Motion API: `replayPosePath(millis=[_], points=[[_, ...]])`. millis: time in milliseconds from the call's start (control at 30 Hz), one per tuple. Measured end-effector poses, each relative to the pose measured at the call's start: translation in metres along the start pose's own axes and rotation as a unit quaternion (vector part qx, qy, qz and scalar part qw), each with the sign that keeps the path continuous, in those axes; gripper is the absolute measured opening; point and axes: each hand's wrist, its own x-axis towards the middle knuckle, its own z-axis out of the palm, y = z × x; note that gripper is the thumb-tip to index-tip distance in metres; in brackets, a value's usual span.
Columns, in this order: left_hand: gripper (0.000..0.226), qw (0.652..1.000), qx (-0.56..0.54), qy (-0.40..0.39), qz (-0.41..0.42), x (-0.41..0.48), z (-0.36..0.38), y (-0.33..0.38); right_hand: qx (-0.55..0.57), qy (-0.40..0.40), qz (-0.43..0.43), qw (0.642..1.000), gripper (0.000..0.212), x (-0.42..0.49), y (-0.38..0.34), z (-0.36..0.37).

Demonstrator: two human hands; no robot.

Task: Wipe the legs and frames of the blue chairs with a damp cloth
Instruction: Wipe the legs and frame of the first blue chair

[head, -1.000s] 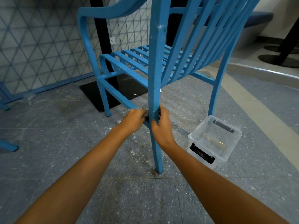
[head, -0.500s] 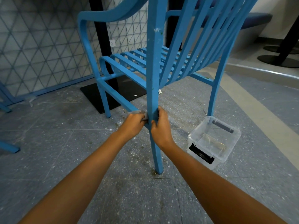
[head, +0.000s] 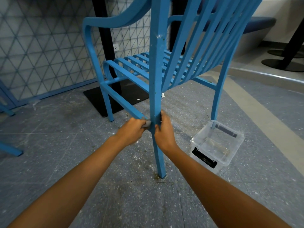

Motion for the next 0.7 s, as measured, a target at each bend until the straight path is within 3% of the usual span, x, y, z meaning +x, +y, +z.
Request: replayPosePath(millis=[167, 267, 333, 500, 600, 700], points=[[0.013, 0.999, 0.032, -0.035, 0.022, -0.003, -0.013, -0.006, -0.025, -0.011, -0.027, 0.999, 0.069, -0.008, 0.002, -0.005], [0.026, 0.997, 0.04, -0.057, 0.045, -0.004, -0.026, -0.008, -0.072, -0.044, -0.071, 0.994, 0.088, -0.013, 0.005, -0.01], [0.016, 0.996, 0.038, -0.073, 0.046, -0.003, -0.033, -0.007, -0.105, -0.052, -0.104, 0.988, 0.097, -0.015, 0.007, -0.014], [0.014, 0.99, -0.022, -0.124, 0.068, 0.0, -0.047, 0.008, -0.142, -0.073, -0.133, 0.978, 0.1, -0.019, 0.012, -0.025], [0.022, 0.983, -0.072, -0.149, 0.074, 0.001, -0.048, 0.016, -0.035, -0.116, -0.071, 0.99, 0.09, -0.018, 0.01, -0.029], [0.033, 0.975, -0.162, -0.135, 0.064, 0.001, -0.045, 0.026, 0.062, -0.145, 0.009, 0.987, 0.048, -0.016, 0.007, -0.031]])
